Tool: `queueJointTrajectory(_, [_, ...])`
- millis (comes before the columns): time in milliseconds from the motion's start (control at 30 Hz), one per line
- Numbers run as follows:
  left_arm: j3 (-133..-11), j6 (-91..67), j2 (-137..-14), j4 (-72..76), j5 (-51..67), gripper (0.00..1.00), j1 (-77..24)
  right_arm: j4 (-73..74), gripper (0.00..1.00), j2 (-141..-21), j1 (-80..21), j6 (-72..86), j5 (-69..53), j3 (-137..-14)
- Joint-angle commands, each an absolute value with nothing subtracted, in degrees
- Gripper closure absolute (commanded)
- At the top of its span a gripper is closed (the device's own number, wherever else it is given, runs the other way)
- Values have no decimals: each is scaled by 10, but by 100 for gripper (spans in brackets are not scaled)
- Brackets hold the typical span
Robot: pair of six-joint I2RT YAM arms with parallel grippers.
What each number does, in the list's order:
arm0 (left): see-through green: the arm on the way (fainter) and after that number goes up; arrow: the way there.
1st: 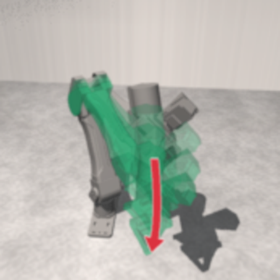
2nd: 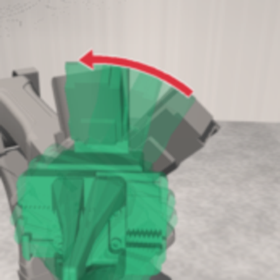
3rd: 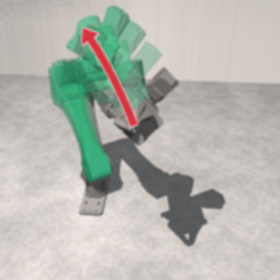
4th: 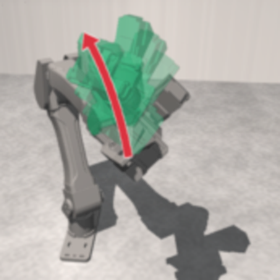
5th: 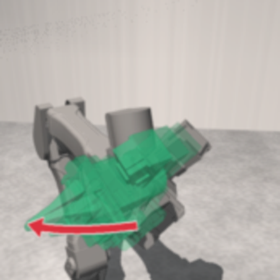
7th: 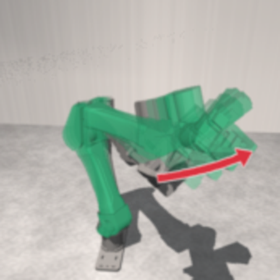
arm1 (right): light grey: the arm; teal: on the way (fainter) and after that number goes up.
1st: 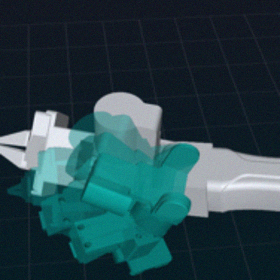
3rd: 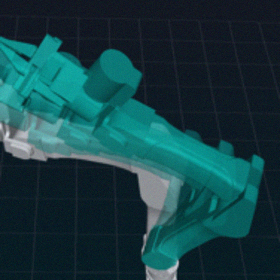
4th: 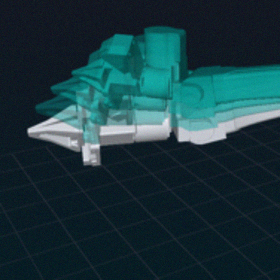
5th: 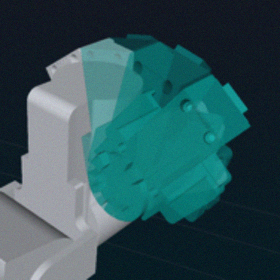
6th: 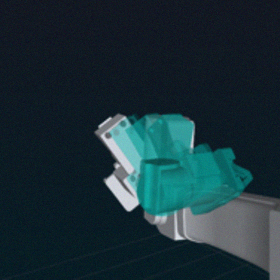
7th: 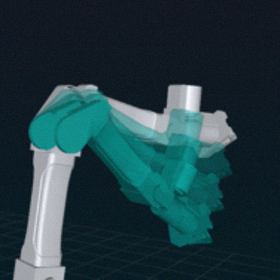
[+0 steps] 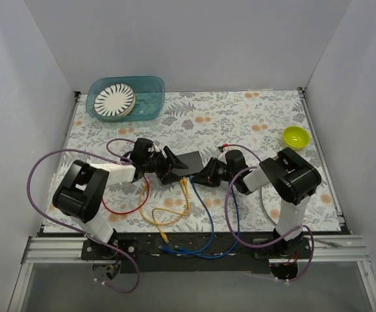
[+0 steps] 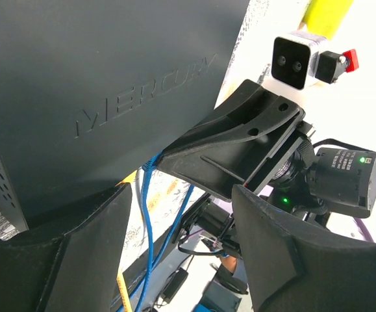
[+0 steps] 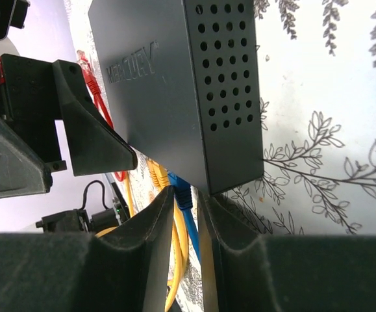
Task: Pull the plug from the switch port
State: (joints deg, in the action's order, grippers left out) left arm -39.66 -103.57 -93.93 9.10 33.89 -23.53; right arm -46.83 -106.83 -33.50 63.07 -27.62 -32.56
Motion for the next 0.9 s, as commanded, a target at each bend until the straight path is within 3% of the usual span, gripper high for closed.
queueJointTrajectory(0, [-404,-1016,-931,67,310,37,-232,-496,70,-1106,-338,646,-278,-329])
queueJointTrajectory(233, [-388,-1015,-925,70,318,37,-232,-627,64,-1144,-338,727,-277,-313])
queueJointTrajectory(533, [-389,-1009,-929,69,327,37,-233,-623,66,-1154,-338,729,-268,-334])
queueJointTrajectory(867, [-376,-1003,-924,69,337,37,-232,-621,99,-1171,-339,730,-279,-354])
